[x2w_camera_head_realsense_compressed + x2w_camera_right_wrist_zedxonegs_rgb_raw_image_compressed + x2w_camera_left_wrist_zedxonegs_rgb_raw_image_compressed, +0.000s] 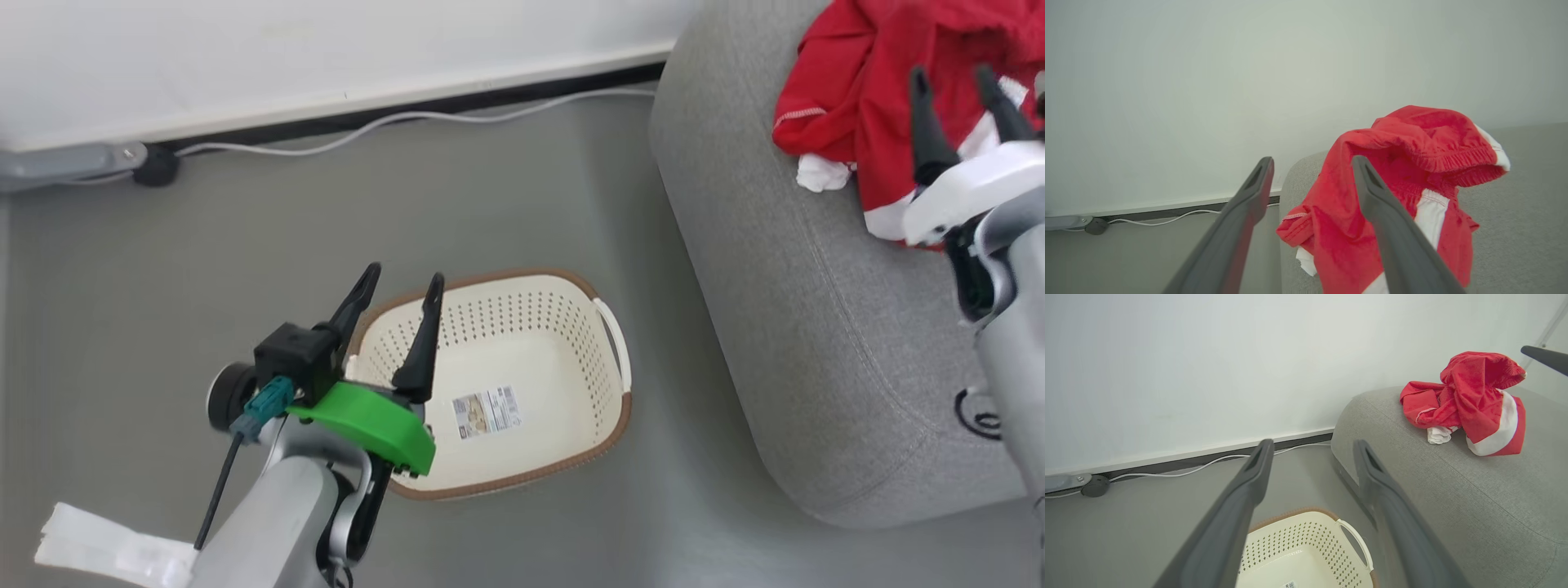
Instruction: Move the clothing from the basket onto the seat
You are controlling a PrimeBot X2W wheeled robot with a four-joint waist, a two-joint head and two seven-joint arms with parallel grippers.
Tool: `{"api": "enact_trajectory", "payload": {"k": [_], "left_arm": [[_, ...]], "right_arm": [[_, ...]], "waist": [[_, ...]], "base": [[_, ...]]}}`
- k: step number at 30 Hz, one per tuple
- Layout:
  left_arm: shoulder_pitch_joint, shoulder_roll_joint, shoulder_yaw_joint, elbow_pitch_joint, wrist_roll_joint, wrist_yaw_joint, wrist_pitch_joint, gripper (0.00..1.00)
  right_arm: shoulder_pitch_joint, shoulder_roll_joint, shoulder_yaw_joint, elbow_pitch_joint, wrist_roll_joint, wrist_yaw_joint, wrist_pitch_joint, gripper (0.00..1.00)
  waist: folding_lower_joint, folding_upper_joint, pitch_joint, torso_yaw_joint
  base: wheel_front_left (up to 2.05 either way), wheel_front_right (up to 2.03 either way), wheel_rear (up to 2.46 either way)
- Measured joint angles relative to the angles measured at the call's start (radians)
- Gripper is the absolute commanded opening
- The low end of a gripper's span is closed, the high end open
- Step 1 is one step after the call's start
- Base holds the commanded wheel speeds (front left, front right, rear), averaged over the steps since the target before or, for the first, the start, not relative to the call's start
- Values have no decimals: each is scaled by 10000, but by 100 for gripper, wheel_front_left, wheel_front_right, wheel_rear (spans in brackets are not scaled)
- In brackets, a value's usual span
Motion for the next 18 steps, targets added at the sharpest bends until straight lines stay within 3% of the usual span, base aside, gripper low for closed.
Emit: {"api": "enact_trajectory", "payload": {"k": [18], "left_arm": [[1675,196,1850,527,-161,316,-267,100]], "right_arm": [[2179,1551,311,-1308,251,-19,-265,100]], "waist": [[0,0,-1916,1175]], "base": [[0,0,0]]}}
